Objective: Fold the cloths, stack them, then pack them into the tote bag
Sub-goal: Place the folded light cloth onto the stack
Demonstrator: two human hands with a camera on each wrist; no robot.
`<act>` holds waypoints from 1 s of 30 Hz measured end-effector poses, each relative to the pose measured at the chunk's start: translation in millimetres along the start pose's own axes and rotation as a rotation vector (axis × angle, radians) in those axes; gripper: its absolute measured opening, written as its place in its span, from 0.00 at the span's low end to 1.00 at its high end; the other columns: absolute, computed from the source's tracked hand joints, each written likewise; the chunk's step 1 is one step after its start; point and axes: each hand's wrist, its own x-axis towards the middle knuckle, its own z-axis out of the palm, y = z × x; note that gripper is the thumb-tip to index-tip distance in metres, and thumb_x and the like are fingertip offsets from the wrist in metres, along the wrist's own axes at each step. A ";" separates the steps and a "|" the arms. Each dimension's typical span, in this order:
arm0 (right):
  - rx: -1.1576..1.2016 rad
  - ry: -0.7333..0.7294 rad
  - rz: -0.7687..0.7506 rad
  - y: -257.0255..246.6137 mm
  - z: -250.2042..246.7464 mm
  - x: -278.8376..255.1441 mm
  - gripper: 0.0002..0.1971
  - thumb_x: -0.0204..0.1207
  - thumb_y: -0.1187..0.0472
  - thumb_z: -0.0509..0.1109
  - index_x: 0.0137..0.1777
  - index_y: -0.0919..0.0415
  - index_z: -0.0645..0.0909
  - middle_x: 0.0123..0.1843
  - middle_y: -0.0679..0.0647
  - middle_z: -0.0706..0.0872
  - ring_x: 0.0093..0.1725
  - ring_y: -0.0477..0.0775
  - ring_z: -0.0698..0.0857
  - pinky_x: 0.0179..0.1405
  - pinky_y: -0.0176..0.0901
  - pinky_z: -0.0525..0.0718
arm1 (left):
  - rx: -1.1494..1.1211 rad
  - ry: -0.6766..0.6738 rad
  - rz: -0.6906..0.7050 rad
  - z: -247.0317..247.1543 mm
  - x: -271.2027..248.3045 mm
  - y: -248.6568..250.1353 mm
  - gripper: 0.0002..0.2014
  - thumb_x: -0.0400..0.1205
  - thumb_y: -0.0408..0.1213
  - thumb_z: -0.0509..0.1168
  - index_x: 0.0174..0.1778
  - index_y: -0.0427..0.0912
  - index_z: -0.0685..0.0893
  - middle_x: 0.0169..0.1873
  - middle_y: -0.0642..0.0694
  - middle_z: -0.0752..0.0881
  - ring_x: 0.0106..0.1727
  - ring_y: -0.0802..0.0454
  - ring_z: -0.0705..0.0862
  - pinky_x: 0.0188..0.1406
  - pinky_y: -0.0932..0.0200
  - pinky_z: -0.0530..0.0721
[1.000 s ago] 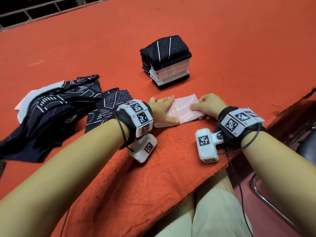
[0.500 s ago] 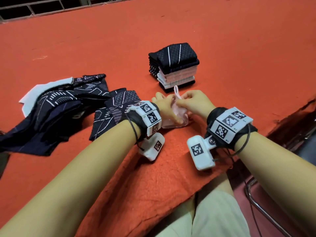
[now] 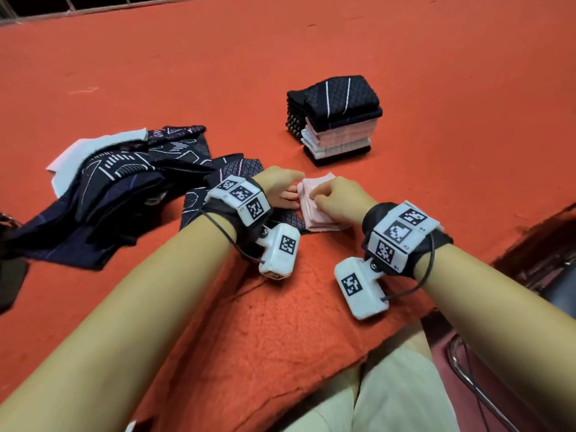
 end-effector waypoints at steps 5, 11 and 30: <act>-0.248 -0.164 -0.064 13.8 6.2 2.7 0.16 0.81 0.55 0.61 0.67 0.44 0.79 0.66 0.60 0.79 0.64 0.63 0.71 0.68 0.46 0.71 | 0.053 -0.022 -0.066 0.2 1.0 8.4 0.10 0.83 0.41 0.65 0.44 0.37 0.76 0.41 0.42 0.81 0.39 0.50 0.81 0.29 0.57 0.88; -0.238 -0.220 -0.213 21.8 -0.1 1.4 0.12 0.80 0.57 0.63 0.58 0.46 0.84 0.45 0.52 0.82 0.50 0.56 0.71 0.53 0.37 0.72 | 0.296 0.051 -0.025 14.0 -1.5 13.1 0.14 0.80 0.44 0.68 0.35 0.41 0.74 0.30 0.47 0.75 0.31 0.55 0.74 0.35 0.61 0.80; 0.437 0.536 -0.179 28.8 -26.8 -12.9 0.09 0.77 0.68 0.64 0.55 0.65 0.81 0.48 0.50 0.81 0.46 0.48 0.76 0.37 0.27 0.68 | -0.088 -0.048 0.367 30.7 -45.3 16.5 0.16 0.88 0.44 0.54 0.63 0.36 0.76 0.36 0.47 0.79 0.27 0.60 0.78 0.25 0.66 0.77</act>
